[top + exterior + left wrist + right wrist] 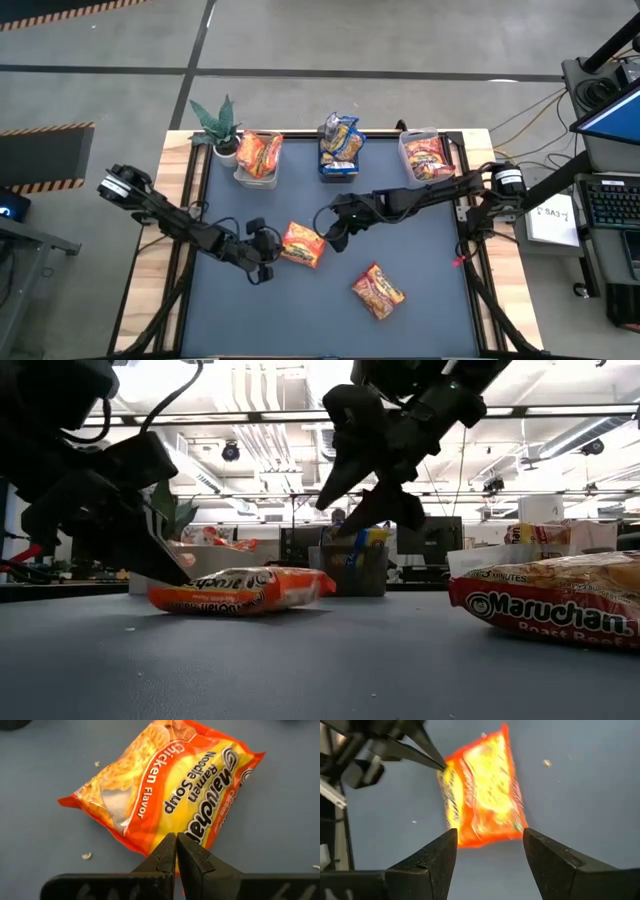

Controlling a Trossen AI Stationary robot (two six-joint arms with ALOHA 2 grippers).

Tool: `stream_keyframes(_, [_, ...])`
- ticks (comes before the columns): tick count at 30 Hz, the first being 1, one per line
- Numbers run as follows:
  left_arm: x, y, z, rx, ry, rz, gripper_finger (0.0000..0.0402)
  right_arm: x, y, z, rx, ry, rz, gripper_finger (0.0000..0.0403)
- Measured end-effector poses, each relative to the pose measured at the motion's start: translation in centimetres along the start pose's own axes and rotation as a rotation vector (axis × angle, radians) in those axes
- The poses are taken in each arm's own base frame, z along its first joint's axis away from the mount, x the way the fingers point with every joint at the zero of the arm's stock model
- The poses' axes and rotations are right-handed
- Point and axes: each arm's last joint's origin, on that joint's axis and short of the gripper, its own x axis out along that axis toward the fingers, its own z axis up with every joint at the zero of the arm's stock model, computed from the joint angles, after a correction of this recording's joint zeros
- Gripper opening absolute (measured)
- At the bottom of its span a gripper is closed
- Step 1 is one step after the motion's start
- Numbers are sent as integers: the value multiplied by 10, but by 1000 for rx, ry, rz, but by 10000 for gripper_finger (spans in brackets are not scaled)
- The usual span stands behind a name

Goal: Sort Maruchan noodles
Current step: Put the orange noodle pack into the gray bin

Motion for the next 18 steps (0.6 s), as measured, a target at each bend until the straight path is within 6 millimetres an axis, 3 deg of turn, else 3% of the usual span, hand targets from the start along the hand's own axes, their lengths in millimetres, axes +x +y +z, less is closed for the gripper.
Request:
stream_keyframes(7, [5,0,-7,-16,9,23,0,5,-11,-11,93,3,-8,217])
stream_keyframes(18, [5,0,-10,-16,16,33,0,34,-28,-29,177,-21,30,217])
